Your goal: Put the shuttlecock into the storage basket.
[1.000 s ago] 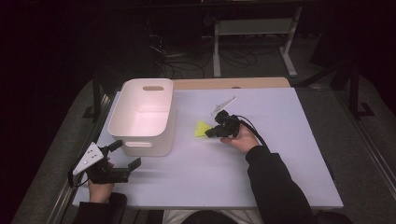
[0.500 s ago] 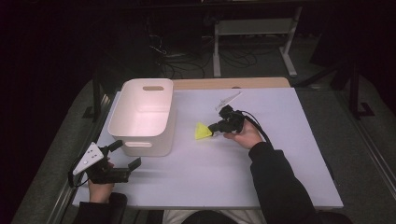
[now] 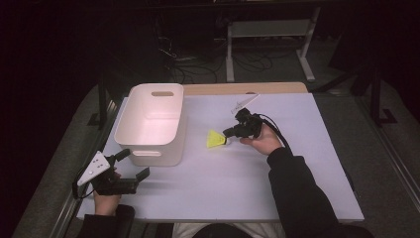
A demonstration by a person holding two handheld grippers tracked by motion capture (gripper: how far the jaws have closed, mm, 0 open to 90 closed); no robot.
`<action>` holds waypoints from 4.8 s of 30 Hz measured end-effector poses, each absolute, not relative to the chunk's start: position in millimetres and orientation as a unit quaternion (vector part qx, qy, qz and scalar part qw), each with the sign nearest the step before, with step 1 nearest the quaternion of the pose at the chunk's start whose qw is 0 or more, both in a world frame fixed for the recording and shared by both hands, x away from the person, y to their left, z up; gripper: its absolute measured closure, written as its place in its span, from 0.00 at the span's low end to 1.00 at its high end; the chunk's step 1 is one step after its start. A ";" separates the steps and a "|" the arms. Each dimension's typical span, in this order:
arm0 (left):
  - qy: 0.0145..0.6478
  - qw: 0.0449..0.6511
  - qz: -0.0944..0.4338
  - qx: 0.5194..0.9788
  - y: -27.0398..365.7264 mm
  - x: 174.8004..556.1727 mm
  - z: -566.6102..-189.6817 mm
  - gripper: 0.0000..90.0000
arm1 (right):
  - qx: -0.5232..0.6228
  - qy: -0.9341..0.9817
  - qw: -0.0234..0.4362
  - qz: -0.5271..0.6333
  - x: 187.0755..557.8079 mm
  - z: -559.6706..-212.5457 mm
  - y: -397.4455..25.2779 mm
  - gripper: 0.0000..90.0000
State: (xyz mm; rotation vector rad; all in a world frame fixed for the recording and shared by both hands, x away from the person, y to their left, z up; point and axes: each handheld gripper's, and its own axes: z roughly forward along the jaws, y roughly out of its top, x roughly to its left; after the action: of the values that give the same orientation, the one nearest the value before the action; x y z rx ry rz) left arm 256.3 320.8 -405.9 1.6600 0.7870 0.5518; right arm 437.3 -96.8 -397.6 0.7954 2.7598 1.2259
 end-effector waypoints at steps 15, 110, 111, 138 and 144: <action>0.336 0.574 0.235 0.709 320.8 256.3 -405.9 0.00 | 0.243 0.893 0.022 0.378 443.6 -384.9 -97.5 0.70; 0.336 0.573 0.235 0.709 321.2 256.0 -405.8 0.00 | 0.109 0.961 -0.027 0.251 472.6 -428.4 -74.9 0.46; 0.336 0.573 0.235 0.709 321.2 256.0 -405.8 0.00 | 0.111 0.961 -0.031 0.253 472.8 -428.3 -74.1 0.51; 0.337 0.573 0.235 0.709 321.2 256.0 -405.8 0.00 | 0.109 0.961 -0.027 0.254 468.8 -414.7 -74.6 0.70; 0.337 0.574 0.235 0.709 321.2 256.0 -405.8 0.00 | 0.110 0.957 -0.023 0.266 467.4 -407.1 -77.5 0.70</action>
State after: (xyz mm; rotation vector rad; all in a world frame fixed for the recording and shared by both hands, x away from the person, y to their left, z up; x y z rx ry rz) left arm 256.0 321.2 -405.8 1.6609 0.7897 0.5507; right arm 467.4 -77.5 -407.1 0.3491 3.0521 0.8486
